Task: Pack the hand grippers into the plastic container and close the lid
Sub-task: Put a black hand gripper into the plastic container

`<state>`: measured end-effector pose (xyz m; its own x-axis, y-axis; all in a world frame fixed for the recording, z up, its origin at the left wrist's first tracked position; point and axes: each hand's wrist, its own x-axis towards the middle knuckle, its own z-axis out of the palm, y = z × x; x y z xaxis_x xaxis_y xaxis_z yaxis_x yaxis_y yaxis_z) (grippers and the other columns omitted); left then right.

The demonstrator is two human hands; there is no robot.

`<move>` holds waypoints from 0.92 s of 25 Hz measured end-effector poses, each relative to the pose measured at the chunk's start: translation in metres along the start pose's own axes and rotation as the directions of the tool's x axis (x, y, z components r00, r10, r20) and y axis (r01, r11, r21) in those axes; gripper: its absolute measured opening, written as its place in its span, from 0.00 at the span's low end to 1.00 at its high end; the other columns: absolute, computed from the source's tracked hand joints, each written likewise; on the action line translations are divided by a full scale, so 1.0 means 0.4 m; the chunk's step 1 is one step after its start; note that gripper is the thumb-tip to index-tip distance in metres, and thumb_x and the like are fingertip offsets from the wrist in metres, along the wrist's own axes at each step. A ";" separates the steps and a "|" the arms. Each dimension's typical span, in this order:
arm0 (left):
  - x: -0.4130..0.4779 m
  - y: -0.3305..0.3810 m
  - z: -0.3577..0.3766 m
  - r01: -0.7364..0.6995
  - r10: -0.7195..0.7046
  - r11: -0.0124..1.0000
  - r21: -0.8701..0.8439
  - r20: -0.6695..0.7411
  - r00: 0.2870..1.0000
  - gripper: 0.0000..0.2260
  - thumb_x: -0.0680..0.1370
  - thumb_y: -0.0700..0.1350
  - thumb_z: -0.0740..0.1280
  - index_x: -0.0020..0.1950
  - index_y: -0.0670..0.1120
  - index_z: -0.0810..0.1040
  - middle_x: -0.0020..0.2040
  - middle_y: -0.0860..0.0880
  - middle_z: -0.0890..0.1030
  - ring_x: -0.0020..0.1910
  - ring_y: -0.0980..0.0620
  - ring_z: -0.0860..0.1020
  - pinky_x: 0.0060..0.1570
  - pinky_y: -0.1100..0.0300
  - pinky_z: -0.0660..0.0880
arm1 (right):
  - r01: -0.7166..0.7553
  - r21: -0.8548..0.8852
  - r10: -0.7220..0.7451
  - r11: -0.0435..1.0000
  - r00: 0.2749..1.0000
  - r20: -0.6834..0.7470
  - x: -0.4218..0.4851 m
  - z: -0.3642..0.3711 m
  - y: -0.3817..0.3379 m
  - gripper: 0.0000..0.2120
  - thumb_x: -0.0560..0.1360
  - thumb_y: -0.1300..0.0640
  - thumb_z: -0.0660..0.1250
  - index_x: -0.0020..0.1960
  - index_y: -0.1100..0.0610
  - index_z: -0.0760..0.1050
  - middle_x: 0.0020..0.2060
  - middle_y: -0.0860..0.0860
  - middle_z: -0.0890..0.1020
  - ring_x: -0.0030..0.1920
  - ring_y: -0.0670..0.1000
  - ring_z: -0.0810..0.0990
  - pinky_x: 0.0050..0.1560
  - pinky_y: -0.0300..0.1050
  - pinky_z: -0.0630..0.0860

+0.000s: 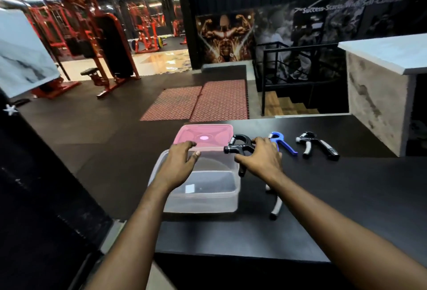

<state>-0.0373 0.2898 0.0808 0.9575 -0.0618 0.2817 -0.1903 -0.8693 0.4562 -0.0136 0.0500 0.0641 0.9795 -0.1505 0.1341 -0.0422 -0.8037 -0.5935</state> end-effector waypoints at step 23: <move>-0.078 -0.312 0.038 0.184 -0.151 0.939 -0.291 0.133 0.980 0.28 0.78 0.37 0.52 0.79 0.43 0.55 0.80 0.46 0.56 0.79 0.51 0.54 0.76 0.59 0.50 | -0.124 -0.543 0.356 0.830 0.868 0.345 -0.030 0.267 -0.211 0.29 0.63 0.39 0.78 0.58 0.53 0.81 0.57 0.49 0.83 0.58 0.53 0.83 0.53 0.43 0.79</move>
<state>-0.0401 0.3926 0.0021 0.9955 0.0057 0.0948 -0.0653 -0.6845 0.7261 -0.0006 0.1811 0.0280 0.9035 -0.2180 -0.3690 -0.2639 -0.9614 -0.0783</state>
